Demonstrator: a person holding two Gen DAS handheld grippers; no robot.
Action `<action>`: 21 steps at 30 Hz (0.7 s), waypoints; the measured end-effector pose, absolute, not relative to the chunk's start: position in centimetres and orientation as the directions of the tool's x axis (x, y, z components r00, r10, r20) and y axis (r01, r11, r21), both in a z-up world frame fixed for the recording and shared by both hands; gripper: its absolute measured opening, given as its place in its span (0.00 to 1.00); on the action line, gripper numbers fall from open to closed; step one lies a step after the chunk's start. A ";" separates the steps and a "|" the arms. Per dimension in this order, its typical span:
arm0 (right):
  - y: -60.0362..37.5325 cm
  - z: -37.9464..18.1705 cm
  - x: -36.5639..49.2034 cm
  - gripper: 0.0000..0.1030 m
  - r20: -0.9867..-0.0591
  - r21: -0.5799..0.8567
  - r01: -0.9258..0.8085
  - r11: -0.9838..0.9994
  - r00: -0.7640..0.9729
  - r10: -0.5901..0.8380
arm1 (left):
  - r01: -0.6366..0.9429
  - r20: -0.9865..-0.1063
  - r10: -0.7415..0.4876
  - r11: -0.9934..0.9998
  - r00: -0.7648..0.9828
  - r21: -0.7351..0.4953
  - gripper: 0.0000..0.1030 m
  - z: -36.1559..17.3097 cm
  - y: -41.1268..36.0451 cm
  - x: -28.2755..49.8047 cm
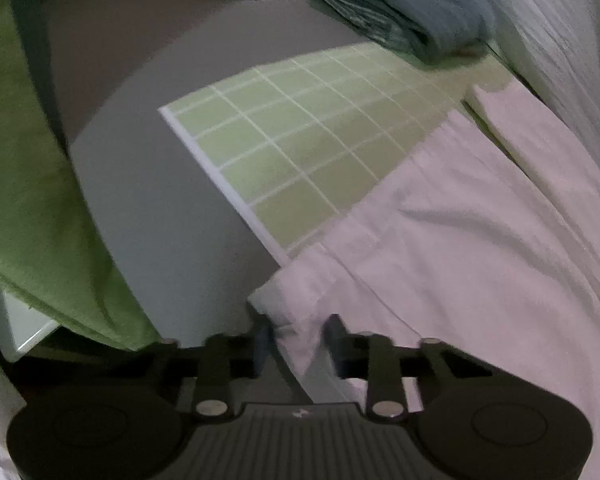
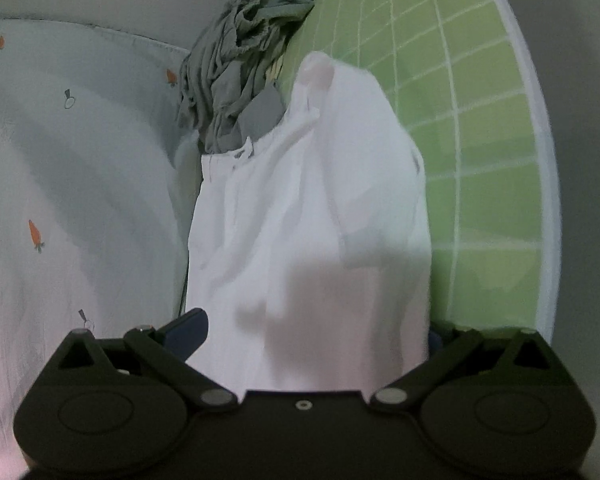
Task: Fold clothes
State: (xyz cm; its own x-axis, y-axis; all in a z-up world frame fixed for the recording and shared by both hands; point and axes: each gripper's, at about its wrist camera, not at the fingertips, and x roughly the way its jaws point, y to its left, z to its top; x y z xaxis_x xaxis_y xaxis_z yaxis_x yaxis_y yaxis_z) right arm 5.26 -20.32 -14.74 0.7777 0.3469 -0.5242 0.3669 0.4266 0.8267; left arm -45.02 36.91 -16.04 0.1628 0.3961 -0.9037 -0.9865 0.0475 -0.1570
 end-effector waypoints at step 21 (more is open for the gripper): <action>-26.8 -4.5 5.6 0.10 -0.516 0.828 0.341 0.444 0.775 0.366 | -0.965 -0.750 0.647 -0.083 0.138 -0.249 0.12 -1.4 33.6 -44.1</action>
